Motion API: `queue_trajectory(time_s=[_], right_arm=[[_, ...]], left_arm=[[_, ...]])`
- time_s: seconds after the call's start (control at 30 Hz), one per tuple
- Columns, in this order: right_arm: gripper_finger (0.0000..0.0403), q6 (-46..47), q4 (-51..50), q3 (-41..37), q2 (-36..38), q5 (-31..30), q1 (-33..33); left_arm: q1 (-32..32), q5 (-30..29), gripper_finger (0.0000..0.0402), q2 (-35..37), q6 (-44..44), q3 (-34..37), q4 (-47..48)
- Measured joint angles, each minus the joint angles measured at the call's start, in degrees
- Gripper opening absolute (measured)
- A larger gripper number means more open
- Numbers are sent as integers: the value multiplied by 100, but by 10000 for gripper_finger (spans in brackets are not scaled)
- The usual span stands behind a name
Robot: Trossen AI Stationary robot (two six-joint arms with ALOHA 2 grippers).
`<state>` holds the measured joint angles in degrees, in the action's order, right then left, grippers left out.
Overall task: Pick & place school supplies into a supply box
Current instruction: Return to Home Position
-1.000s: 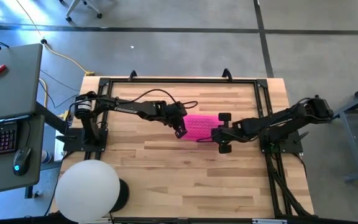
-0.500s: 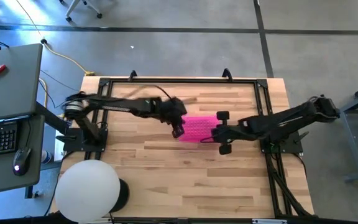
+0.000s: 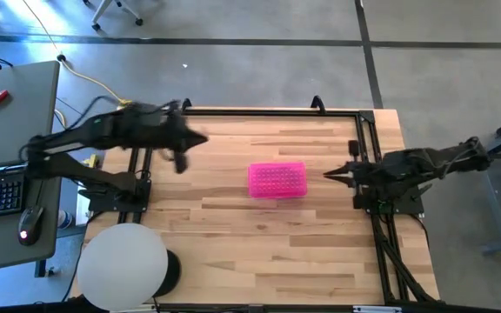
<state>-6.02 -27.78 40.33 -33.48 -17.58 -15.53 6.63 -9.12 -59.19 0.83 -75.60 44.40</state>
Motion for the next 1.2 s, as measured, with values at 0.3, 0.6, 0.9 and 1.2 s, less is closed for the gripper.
queue_trajectory(time_s=[0.3, 0.6, 0.9, 1.2], right_arm=[[0, -514, 1951, -2265, 2734, 172, 2], [0, -713, 3649, -3597, 3099, 644, 15], [0, -201, 3415, -3978, 3063, 276, 15], [0, -182, 3196, -3980, 3008, 146, 15]], left_arm=[[1, 828, 33, 3054, 324, 3179, -1665], [13, 1686, 40, 5448, 681, 6214, -4215], [9, 1486, 39, 5753, 493, 7119, -4111], [11, 1043, 36, 5543, -236, 7215, -3761]])
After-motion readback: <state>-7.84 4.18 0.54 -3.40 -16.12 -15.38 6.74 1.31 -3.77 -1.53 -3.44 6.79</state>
